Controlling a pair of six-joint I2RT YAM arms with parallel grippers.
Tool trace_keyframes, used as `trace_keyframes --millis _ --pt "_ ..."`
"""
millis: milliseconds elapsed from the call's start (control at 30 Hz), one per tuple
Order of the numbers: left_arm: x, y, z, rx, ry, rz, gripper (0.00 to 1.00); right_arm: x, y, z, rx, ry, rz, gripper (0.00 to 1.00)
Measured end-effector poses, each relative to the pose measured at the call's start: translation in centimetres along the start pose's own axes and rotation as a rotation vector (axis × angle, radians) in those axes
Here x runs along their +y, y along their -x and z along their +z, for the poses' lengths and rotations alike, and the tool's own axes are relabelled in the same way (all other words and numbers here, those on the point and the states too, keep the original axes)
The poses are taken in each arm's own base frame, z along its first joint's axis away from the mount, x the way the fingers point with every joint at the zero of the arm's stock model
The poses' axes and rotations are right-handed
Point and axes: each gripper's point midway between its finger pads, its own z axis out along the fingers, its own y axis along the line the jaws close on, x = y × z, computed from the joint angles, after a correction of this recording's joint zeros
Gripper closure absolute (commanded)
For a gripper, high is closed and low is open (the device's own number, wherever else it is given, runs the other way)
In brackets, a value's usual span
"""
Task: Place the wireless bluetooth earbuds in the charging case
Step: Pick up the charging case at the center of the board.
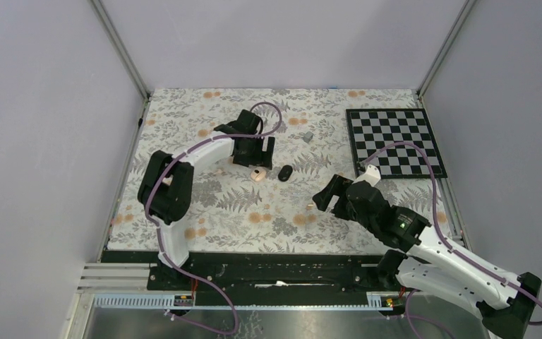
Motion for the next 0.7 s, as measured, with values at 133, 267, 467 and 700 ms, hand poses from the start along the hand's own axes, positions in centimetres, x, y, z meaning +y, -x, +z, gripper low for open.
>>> trace_keyframes --millis 133,267,467,700 --pt "1.2 -2.4 1.7 0.102 0.028 0.041 0.15 0.1 0.1 -0.2 -0.004 0.007 0.004 0.11" --pt "1.5 -3.3 2.3 0.136 0.025 0.072 0.21 0.0 0.0 -0.1 -0.001 0.002 0.002 0.11" --pt "1.9 -3.4 3.3 0.15 0.041 0.099 0.28 0.0 0.0 -0.1 -0.001 0.002 0.006 0.11" --pt "2.4 -3.2 3.8 0.132 0.108 0.135 0.39 -0.1 0.0 -0.2 -0.003 0.005 0.011 0.11"
